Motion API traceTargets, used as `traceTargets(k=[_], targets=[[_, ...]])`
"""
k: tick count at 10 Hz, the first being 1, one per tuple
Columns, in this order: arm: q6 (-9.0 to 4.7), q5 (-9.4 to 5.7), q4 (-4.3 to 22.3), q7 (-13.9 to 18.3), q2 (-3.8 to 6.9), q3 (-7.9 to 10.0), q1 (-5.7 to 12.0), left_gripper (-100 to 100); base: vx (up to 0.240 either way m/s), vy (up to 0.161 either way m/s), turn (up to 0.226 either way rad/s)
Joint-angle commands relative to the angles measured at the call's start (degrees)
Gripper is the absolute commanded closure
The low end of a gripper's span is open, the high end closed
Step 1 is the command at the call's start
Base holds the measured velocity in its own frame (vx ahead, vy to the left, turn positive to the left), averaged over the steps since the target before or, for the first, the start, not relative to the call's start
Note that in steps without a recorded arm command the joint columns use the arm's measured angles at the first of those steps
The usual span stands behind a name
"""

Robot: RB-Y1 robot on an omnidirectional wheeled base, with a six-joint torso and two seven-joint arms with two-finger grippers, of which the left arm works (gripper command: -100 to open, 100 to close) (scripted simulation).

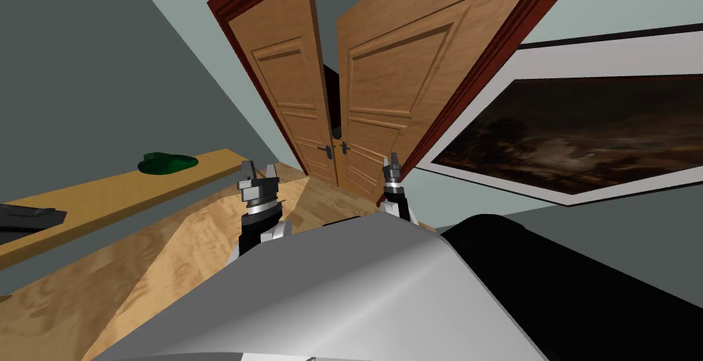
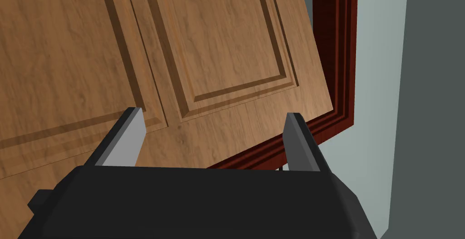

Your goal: Push the door open

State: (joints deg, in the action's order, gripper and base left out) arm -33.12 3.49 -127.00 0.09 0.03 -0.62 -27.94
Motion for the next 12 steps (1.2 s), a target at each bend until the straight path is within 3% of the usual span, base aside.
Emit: traceTargets(k=[1, 12], targets=[[0.77, -0.04, 1.97, 0.31, 0.58, -0.66, 1.0, -100, 0.151, 0.015, -0.087], [6.02, -0.35, 15.46, 2.42, 3.35, -5.14, 7.86, -100, 0.114, 0.097, -0.095]])
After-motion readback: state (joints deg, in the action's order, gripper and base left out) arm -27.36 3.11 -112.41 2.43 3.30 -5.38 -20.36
